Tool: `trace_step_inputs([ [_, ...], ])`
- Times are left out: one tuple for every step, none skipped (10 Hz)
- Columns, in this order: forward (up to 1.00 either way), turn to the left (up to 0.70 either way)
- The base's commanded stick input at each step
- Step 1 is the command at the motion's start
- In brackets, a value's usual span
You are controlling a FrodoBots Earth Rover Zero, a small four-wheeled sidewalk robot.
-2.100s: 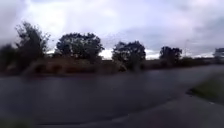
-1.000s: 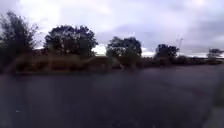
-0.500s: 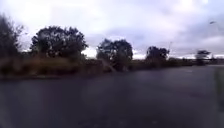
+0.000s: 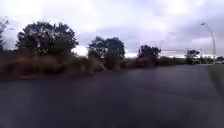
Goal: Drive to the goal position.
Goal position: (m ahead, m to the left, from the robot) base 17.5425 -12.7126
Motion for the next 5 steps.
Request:
trace_step_inputs([
  [0.70, -0.27],
  [0.70, -0.27],
  [0.70, -0.27],
  [0.70, -0.27],
  [0.70, -0.27],
])
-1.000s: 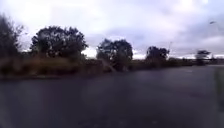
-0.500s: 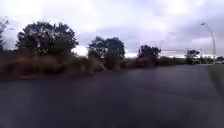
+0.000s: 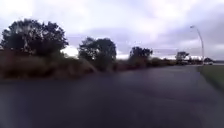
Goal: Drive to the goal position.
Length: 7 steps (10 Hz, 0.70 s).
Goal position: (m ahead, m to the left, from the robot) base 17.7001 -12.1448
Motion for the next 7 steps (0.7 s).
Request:
trace_step_inputs([
  [0.70, -0.27],
  [0.70, -0.27],
  [0.70, -0.27],
  [0.70, -0.27],
  [0.70, -0.27],
  [0.70, -0.27],
  [0.70, -0.27],
])
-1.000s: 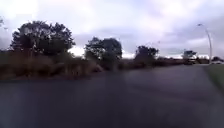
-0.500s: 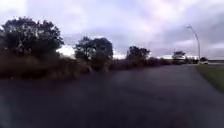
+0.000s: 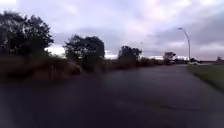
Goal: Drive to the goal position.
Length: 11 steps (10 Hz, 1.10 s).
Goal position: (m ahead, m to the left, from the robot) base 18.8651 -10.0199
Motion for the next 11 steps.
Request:
trace_step_inputs([
  [0.70, -0.27],
  [0.70, -0.27],
  [0.70, -0.27],
  [0.70, -0.27],
  [0.70, -0.27],
  [0.70, -0.27],
  [0.70, -0.27],
  [0.70, -0.27],
  [0.70, -0.27],
  [0.70, -0.27],
  [0.70, -0.27],
])
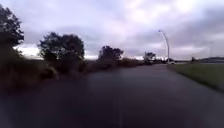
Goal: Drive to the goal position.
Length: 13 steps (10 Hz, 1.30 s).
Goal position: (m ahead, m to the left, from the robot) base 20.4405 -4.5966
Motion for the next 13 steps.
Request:
trace_step_inputs([
  [0.70, -0.27],
  [0.70, -0.27],
  [0.70, -0.27],
  [0.70, -0.27],
  [0.70, -0.27],
  [0.70, -0.27],
  [0.70, -0.27],
  [0.70, -0.27],
  [0.70, -0.27],
  [0.70, -0.27],
  [0.70, -0.27],
  [0.70, -0.27],
  [0.70, -0.27],
])
